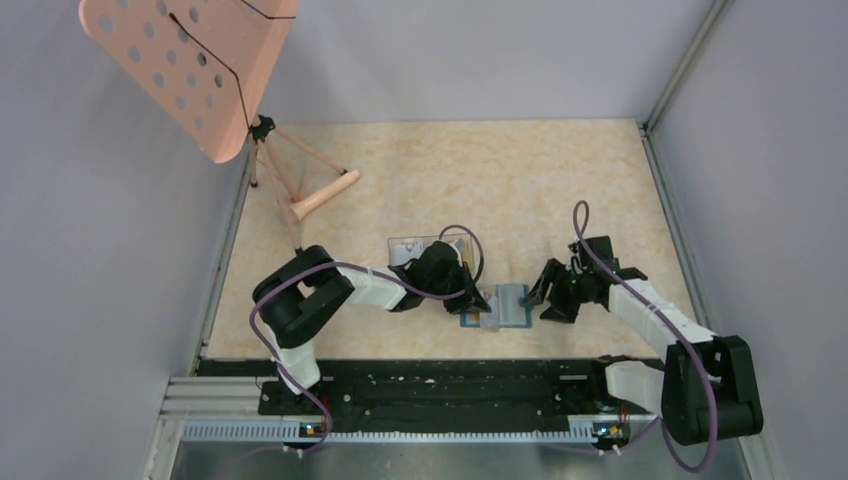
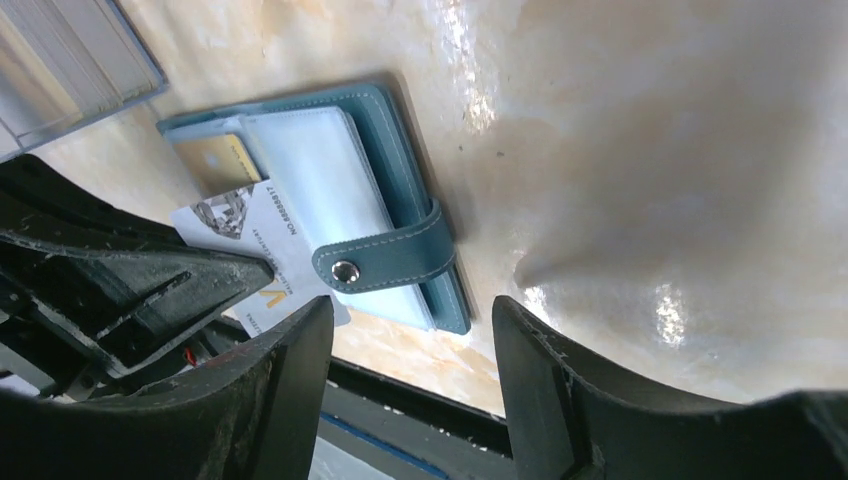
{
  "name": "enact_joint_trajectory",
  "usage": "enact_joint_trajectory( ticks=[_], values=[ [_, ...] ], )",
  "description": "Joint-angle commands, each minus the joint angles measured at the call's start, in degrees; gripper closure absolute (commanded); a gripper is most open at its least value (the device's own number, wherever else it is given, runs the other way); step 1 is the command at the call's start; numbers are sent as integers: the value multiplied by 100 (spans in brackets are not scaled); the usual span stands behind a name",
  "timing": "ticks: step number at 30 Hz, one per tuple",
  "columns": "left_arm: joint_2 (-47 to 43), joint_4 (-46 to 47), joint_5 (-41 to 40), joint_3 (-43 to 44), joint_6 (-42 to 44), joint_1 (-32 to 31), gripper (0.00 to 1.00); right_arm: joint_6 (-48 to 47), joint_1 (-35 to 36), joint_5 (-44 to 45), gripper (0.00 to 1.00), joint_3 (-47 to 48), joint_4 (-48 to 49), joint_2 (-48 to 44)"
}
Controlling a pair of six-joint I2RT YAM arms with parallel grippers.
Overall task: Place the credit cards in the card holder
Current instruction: Insert the credit card into the card holder.
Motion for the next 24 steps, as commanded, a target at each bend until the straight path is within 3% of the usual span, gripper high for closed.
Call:
enact_joint_trajectory(
  ticks=[1, 24],
  values=[
    [-81, 30, -134, 238, 213, 42, 100, -226, 66, 193, 40, 306, 8, 270],
    [275, -282, -253, 714, 416, 165, 100, -255, 62, -280, 44, 40, 590, 673]
  ],
)
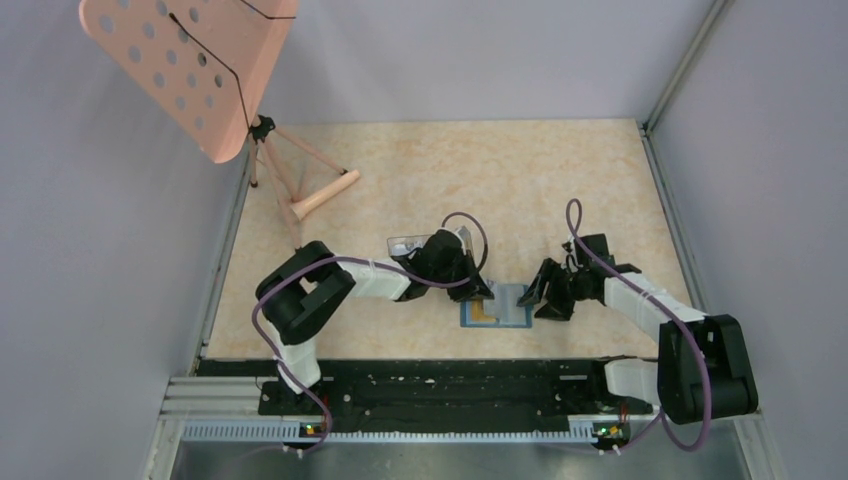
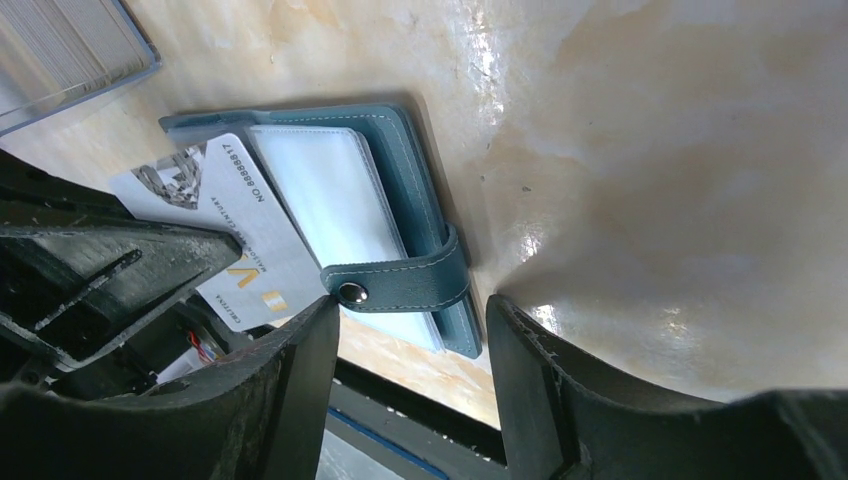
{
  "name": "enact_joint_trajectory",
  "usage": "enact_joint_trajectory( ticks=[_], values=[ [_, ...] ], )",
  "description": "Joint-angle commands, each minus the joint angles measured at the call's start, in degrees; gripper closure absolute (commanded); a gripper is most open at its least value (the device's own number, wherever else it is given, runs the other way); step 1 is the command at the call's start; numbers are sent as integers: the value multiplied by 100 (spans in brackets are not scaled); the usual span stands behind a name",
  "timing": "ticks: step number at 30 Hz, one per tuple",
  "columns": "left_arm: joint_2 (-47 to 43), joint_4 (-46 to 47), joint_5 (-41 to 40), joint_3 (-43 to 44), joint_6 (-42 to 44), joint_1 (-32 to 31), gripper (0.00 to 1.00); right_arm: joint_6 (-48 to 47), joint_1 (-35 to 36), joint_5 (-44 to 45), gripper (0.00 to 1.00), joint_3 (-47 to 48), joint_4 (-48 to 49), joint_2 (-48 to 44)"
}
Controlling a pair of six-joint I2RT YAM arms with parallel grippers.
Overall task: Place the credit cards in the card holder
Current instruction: Insert the credit card into the card holder.
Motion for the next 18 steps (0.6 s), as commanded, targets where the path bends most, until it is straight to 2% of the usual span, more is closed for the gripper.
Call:
enact_joint_trajectory(
  ticks=[1, 9, 18],
  values=[
    [192, 48, -143, 226, 133, 41, 100, -91, 55, 2, 44, -56, 204, 43],
    [358, -134, -185, 314, 72, 34, 100, -66, 56, -62, 45, -110, 255, 28],
    [-116, -1368, -961, 483, 453, -122, 100, -32, 54, -95, 45, -98, 258, -19]
  ],
)
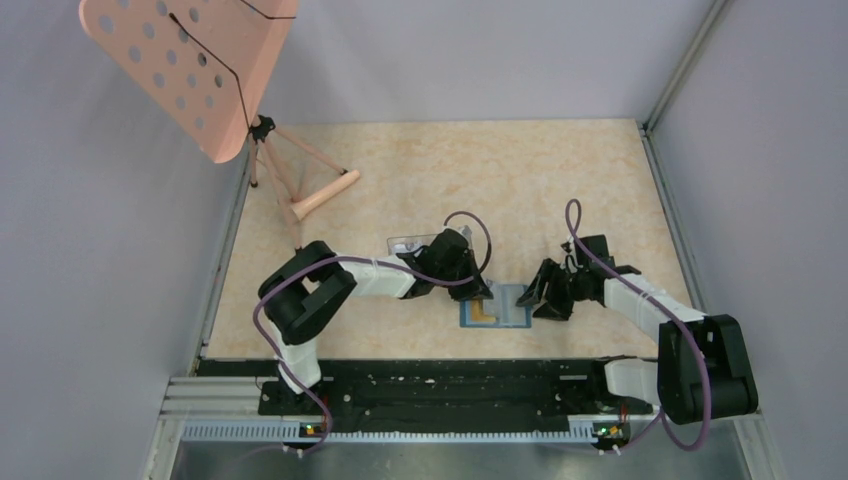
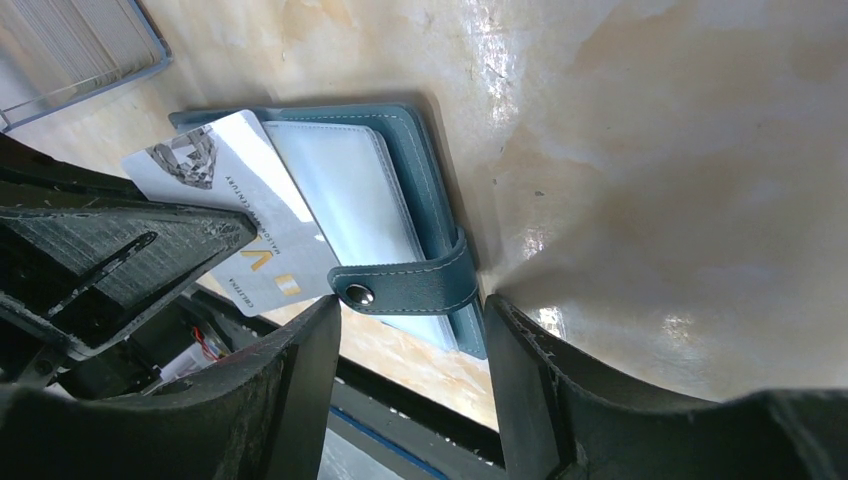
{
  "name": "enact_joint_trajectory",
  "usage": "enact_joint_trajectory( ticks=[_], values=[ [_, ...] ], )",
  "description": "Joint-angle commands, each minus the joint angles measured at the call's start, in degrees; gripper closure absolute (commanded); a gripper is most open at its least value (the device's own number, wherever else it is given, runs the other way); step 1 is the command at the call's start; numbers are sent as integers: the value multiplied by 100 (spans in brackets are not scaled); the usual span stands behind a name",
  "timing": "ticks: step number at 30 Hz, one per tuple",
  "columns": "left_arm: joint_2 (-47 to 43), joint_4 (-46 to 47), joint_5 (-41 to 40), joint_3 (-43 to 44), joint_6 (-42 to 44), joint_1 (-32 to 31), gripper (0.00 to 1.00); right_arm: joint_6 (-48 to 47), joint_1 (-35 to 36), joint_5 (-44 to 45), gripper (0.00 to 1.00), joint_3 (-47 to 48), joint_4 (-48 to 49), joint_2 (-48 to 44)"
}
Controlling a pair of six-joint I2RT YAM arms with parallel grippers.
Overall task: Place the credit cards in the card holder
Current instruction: Insert the credit card into the card holder.
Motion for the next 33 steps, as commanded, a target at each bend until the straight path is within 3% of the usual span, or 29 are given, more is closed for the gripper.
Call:
enact_joint_trajectory(
  ticks=[1, 15, 20, 33],
  values=[
    [-274, -978, -645, 196, 321, -87, 100, -40, 60, 14, 45, -32, 100, -19],
    [292, -925, -177, 739, 146, -293, 100, 24, 57, -166, 50, -194, 262, -3],
    [315, -300, 51, 489, -230, -314, 100, 46, 60, -229, 52, -207, 294, -1],
    [73, -1125, -141, 473, -64, -377, 100, 58, 60, -239, 52, -221, 311, -1]
  ],
)
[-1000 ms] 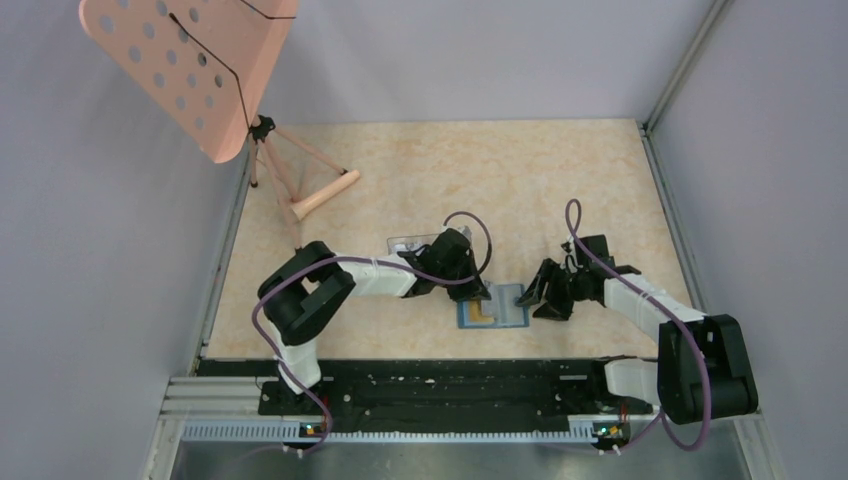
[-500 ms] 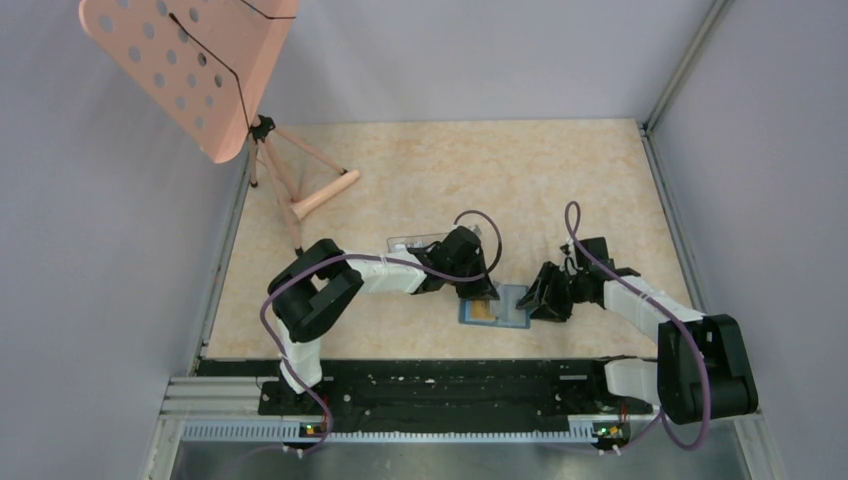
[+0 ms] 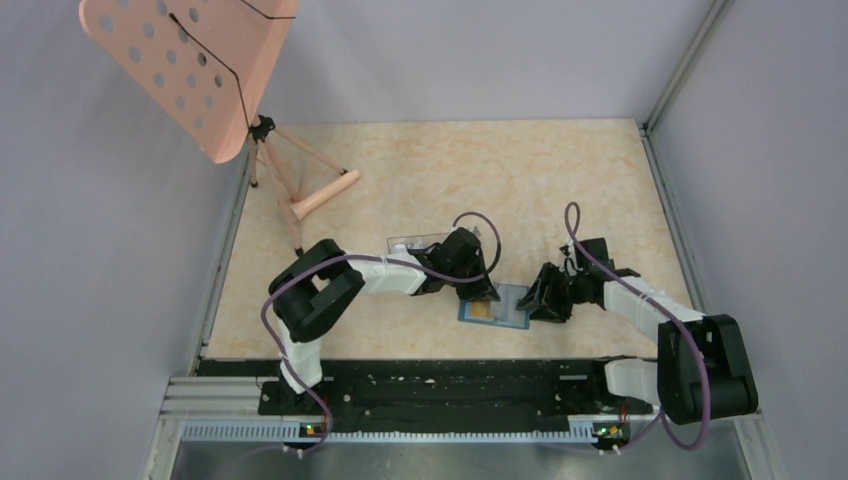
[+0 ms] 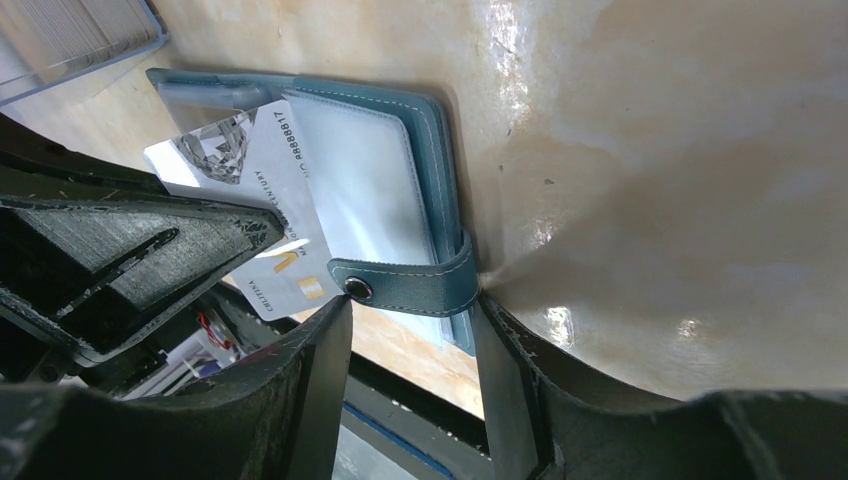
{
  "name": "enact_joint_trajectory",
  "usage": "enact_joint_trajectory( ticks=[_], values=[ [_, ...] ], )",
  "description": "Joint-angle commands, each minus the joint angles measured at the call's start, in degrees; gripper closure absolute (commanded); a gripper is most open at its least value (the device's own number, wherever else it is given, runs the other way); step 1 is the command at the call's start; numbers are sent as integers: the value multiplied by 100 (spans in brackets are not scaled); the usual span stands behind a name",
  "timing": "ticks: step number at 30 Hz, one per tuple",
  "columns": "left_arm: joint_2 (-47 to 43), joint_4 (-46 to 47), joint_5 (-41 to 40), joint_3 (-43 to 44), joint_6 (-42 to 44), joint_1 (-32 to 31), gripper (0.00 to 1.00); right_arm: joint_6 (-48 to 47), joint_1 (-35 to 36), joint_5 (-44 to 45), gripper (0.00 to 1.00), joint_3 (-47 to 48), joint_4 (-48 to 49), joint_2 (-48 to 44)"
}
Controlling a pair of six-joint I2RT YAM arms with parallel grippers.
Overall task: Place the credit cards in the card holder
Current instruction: Insert the credit card into the card holder.
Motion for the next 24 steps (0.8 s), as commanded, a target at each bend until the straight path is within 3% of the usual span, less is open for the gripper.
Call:
enact_joint_trajectory(
  ticks=[1, 13, 24],
  values=[
    [-202, -529, -52, -103, 103, -124, 100, 44, 66, -24, 52, -80, 181, 12],
    [-36, -1805, -522, 715, 554, -316, 100, 27, 57, -24, 54, -125, 209, 36],
    [385, -1241, 184, 899, 596, -368, 100, -3, 64, -46, 55, -167, 248, 46]
  ],
)
